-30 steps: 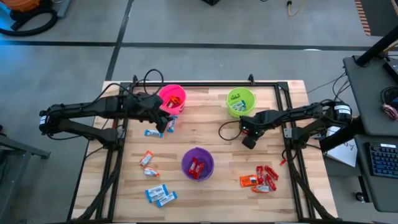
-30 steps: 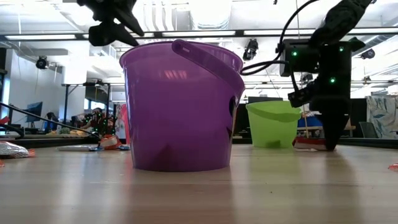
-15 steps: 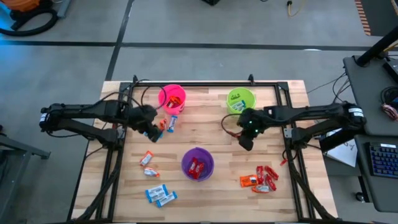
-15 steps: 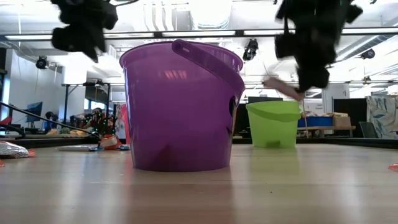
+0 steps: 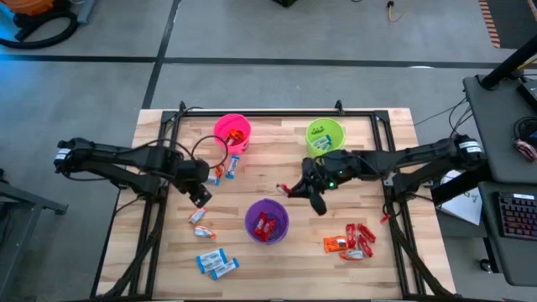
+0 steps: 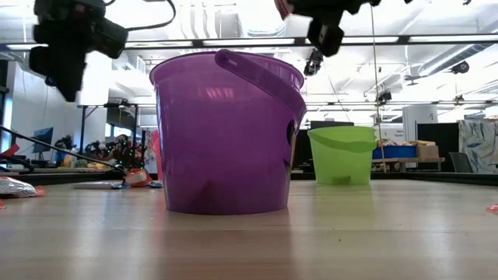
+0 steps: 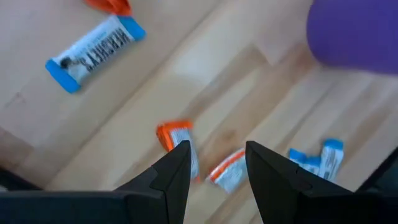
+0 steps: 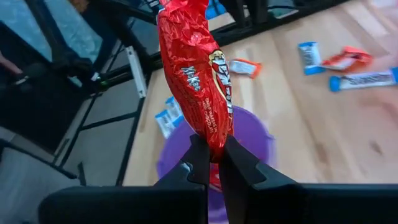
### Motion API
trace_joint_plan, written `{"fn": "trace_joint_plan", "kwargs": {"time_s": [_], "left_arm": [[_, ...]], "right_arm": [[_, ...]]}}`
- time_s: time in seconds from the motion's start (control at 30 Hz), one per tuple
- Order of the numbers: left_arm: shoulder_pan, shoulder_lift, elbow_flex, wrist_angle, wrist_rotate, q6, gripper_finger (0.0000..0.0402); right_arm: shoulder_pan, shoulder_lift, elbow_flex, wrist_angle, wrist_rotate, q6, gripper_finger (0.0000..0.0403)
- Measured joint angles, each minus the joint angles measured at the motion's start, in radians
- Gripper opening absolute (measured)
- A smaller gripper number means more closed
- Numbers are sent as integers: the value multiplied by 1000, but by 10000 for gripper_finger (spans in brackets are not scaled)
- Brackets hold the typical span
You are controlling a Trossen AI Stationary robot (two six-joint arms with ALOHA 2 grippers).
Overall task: Sort candy
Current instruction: Put the red chocolate into the violet bucket, then put the orange chocolate into the pink bucket
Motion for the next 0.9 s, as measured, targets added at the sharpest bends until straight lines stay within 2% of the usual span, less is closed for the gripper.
{"fn": "trace_joint_plan", "kwargs": {"time_s": [0.2,0.3,0.4,0.63,0.9], "left_arm": [[-76,-7,0,-5,4,-27,136],[-110,-7,0,-5,-16,-47,136],[-142,-6,0,-6,-37,-61,136],[-210,-5,0,-24,-62,-159,136],[-232,-3,-56,-36,-91,-296,139]], "right_arm": [[50,120,104,-26,2,60,13],[70,184,176,-131,65,110,21],[85,246,251,-261,104,123,46],[108,363,385,-423,106,149,110],[123,398,464,-459,140,177,155]]}}
